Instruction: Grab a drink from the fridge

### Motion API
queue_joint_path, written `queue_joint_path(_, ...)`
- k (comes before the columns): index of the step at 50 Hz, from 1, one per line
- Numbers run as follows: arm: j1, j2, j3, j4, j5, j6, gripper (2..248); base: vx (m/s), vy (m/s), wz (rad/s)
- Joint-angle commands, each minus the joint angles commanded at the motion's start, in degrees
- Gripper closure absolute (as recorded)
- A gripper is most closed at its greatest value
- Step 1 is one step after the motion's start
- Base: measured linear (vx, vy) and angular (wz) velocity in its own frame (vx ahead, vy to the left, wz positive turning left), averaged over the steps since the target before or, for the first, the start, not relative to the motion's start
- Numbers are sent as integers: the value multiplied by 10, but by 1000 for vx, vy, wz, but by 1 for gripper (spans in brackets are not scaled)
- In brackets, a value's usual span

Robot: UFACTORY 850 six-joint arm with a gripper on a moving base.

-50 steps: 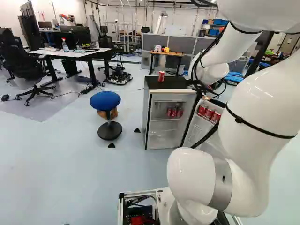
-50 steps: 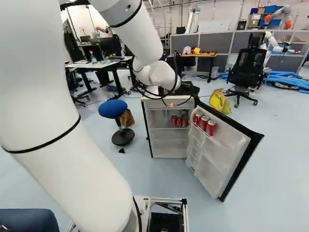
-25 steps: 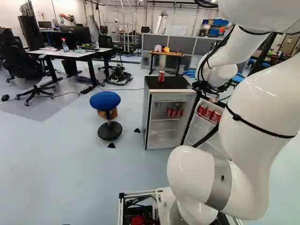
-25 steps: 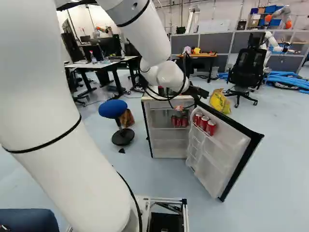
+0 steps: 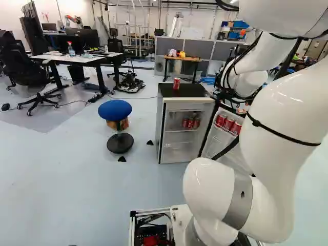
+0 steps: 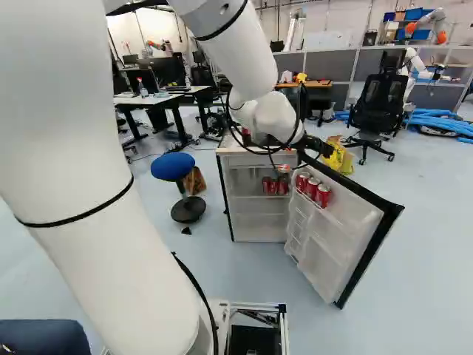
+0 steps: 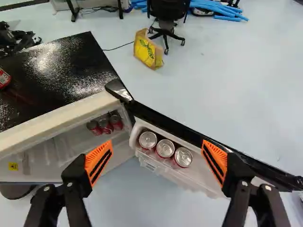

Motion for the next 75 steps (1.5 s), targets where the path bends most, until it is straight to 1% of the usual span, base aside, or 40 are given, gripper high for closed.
queue_joint_path(19,-27,-32,-35,1,-35,0,3,0,0,0)
queue_joint_path(31,-43,-56,-62,11,-43,0,3,0,0,0)
queue_joint_path(42,-53,-81,-92,23,-43,0,3,0,0,0)
queue_joint_path(56,-65,-99,-131,39,-45,0,3,0,0,0)
queue_joint_path(75,-79,-146,-189,64,-78,0,3,0,0,0)
